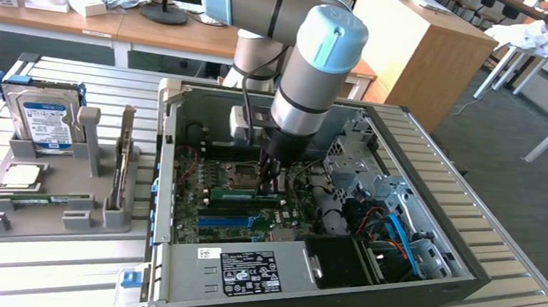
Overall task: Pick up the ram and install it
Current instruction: 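Insert the ram into the slot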
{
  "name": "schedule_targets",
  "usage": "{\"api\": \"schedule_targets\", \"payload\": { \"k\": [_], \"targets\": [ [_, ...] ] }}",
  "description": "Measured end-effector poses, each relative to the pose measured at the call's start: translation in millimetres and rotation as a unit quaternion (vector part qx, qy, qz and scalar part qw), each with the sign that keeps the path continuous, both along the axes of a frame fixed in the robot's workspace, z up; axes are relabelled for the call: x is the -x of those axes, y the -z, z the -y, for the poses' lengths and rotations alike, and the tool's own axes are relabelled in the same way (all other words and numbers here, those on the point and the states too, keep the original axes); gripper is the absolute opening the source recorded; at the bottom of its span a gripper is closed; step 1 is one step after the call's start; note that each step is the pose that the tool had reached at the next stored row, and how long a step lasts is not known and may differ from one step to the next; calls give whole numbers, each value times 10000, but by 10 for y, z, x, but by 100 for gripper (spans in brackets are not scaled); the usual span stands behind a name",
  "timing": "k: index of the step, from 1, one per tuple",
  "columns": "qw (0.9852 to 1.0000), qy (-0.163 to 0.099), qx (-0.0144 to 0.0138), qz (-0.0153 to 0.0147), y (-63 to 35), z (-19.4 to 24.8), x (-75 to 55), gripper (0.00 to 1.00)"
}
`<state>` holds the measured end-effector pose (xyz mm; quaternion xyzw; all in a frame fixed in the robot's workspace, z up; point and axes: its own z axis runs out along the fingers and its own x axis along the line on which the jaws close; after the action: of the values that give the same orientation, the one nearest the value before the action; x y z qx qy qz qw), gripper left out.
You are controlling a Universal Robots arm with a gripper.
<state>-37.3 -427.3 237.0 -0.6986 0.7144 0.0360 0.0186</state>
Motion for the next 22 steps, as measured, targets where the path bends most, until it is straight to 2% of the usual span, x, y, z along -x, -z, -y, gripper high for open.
{"api": "schedule_targets", "payload": {
  "k": [6,13,22],
  "targets": [
    [10000,12,1,-1,0,-1,0,11],
    [10000,12,3,-21,0,-1,-2,11],
    [9999,12,7,-152,0,-1,-51,11]
  ]
}}
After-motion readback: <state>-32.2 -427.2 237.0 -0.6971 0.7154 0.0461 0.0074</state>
